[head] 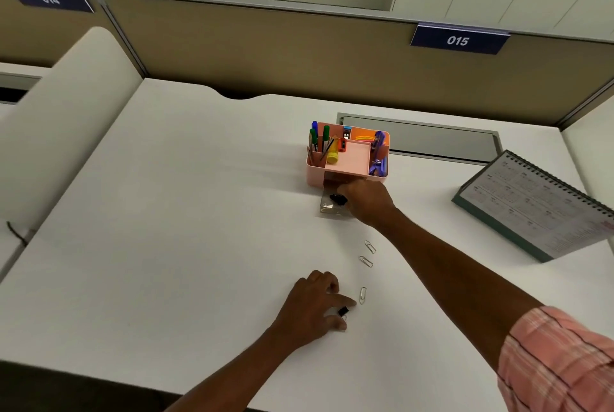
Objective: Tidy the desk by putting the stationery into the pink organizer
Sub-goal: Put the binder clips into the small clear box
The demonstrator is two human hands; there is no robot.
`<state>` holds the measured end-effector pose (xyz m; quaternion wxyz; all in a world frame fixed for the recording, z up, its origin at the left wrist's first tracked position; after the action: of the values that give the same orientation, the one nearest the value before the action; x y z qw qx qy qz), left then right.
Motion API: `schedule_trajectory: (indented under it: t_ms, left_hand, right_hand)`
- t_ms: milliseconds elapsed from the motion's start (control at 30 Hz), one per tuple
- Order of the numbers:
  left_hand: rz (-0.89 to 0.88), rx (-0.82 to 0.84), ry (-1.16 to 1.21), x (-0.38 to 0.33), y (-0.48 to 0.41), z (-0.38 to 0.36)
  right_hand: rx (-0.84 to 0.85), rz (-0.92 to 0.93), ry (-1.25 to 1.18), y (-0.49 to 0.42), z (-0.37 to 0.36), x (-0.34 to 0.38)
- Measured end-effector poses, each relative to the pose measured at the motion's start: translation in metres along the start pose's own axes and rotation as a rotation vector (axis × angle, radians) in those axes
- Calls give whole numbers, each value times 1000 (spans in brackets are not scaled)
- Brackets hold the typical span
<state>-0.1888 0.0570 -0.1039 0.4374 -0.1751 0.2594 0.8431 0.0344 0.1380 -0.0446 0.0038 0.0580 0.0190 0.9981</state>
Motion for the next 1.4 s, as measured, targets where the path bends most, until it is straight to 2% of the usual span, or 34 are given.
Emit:
schedule_trajectory:
  t_ms: [367,500,600,733,867,967,1133,1267,1400]
  left_hand:
    - [-1,-93,35,4,-6,-1]
    - [14,-40,87,10,-7,-1]
    - [-9,-62,92,12,-8,1]
    - [-5,-86,101,11,-10,2]
    - [38,-88,138,10,-15,5]
    - [107,-158,175,6,-26,22]
    - [258,-386,351,-3,-62,78]
    - [421,-631,270,-5,-100,122]
    - [583,-609,239,-1,-135,125]
  right_hand:
    - [5,6,25,0,-5,-3]
    - [-68,-17,0,11,5,-5]
    - [-153,-42,-31,31,11,-1]
    - [-248,-113,-80,69,13,5]
    - [-296,-281,-206,116,-3,9]
    - [-274,-396,-316,151,-26,14]
    - [-228,-517,-425,196,-54,25]
    - [-204,-549,-448,211,-59,33]
    - [-200,-569,-481,217,-56,34]
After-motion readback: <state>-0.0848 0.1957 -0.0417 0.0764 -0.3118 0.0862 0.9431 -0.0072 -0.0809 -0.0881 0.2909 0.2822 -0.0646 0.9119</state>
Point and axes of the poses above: each hand's wrist, its own y-axis away from the middle knuckle, its own z-axis out of the back of the hand, x = y × z, the point moved 6 cm from there along -y, towards the middle knuckle, and after that the axes turned 14 degrees about z, right-handed, at the moved point
